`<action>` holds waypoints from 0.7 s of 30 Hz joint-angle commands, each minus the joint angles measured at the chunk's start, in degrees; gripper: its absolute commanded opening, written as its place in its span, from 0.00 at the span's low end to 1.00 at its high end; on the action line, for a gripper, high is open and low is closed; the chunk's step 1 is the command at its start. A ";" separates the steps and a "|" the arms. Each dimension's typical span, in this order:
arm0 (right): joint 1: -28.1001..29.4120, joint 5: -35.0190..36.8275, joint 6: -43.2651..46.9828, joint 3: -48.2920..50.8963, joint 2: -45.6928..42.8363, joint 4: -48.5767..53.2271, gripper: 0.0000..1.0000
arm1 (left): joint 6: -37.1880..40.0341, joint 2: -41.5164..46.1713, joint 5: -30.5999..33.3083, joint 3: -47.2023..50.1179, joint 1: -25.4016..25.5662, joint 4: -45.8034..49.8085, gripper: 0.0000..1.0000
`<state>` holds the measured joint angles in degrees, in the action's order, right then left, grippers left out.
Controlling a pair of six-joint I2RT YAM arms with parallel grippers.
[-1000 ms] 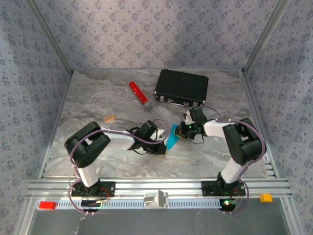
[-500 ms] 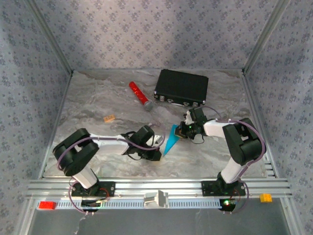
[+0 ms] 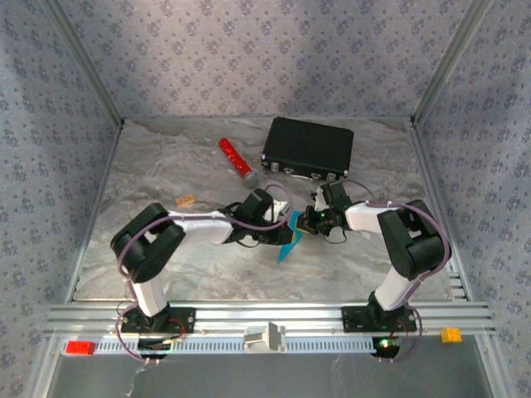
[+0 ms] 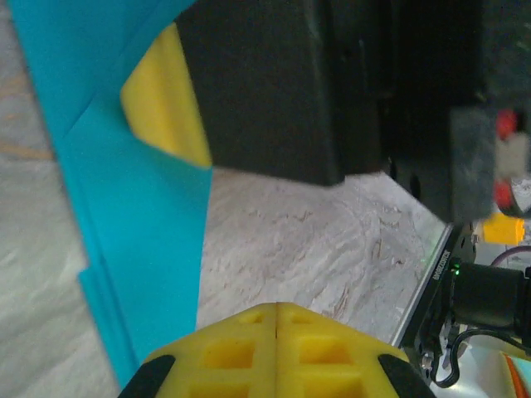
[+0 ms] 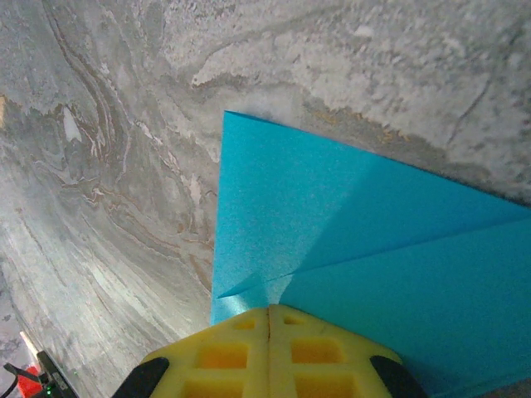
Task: Fold a paper plane with a square sheet of paper (pick it up from the middle)
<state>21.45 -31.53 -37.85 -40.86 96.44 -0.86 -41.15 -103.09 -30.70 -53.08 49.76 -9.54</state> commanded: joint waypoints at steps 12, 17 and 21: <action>-0.66 4.82 1.37 1.20 2.18 4.94 0.06 | 6.18 -7.94 3.20 -2.32 2.62 11.65 0.01; -1.03 3.46 1.37 0.88 0.47 4.37 0.07 | 4.73 -7.52 3.36 -0.85 2.95 9.87 0.01; -1.11 5.87 1.38 -0.44 -4.56 7.71 0.08 | 1.73 -7.55 3.71 0.23 2.99 6.24 0.00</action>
<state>21.21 -30.72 -37.82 -40.86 95.18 0.86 -37.58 -109.82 -28.47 -55.79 51.55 -7.09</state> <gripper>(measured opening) 0.078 0.045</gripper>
